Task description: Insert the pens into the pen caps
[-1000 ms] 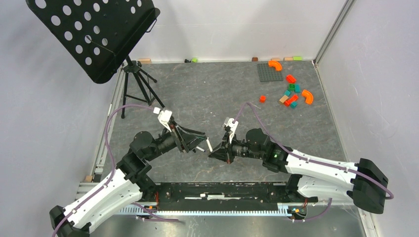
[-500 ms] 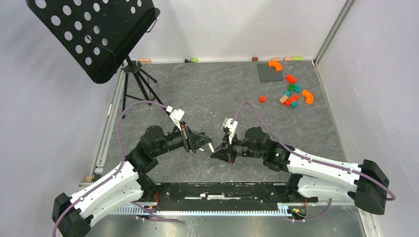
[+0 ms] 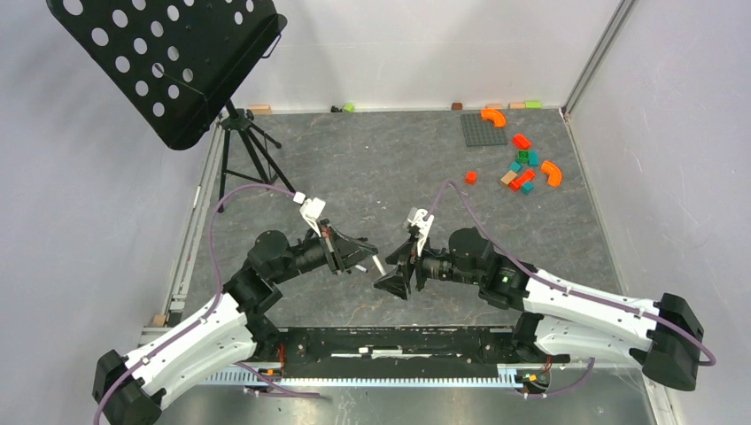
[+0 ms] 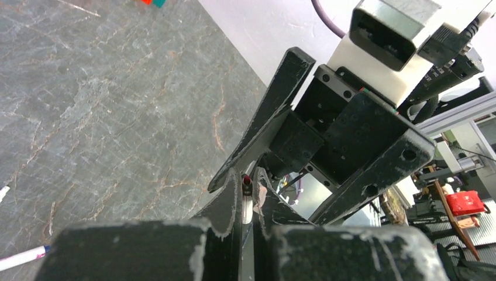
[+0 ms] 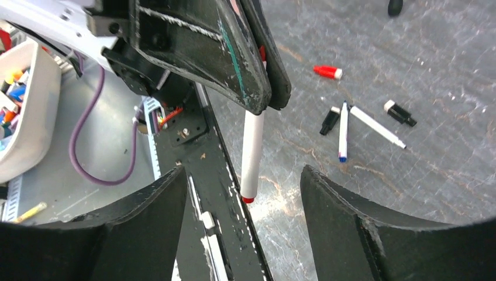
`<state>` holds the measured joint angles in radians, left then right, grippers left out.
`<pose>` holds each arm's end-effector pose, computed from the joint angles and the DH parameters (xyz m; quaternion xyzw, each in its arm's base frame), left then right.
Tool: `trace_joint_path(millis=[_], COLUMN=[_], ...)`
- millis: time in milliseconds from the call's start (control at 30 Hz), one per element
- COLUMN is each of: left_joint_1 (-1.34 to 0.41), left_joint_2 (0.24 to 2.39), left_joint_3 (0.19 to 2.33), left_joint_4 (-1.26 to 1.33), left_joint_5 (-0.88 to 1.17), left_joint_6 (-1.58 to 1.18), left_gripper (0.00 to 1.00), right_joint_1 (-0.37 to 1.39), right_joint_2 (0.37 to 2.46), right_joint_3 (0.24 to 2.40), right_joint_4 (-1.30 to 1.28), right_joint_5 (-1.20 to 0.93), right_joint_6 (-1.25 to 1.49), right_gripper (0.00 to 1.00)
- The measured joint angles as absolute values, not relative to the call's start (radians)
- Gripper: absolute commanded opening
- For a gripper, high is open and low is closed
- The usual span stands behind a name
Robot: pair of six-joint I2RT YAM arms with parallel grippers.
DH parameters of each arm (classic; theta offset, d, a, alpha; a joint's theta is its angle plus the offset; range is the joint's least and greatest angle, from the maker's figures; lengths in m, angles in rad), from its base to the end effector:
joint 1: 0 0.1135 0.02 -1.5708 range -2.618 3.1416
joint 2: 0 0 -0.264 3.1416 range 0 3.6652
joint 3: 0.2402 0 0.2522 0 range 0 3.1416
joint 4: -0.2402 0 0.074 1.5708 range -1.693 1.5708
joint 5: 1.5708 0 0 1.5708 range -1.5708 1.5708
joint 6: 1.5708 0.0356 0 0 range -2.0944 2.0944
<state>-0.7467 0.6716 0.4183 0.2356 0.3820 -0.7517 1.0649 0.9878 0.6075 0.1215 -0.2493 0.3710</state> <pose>0.1176 -0.1269 0.2726 0.1313 0.7007 -0.5678 0.4116 0.1034 0.2048 0.2709 -0.3387 0.7137 0.4723 0.3910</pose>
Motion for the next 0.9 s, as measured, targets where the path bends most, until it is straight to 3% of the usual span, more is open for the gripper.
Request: trace_joint_path(millis=[633,900], left_joint_1=[-0.747,-0.747], left_joint_2=[0.641,0.629], left_joint_3=[0.402,0.402], left_joint_4=[0.303,0.308], left_joint_5=[0.368,0.367], left_joint_6=[-0.82,-0.825], left_gripper=[0.02,0.02], right_joint_1=[1.065,1.065], right_joint_2=[0.999,1.001], right_joint_3=[0.607,0.607], right_joint_4=[0.289,0.297], right_joint_5=[-0.276,-0.262], right_joint_6=[0.432,0.432], right_gripper=[0.44,0.39])
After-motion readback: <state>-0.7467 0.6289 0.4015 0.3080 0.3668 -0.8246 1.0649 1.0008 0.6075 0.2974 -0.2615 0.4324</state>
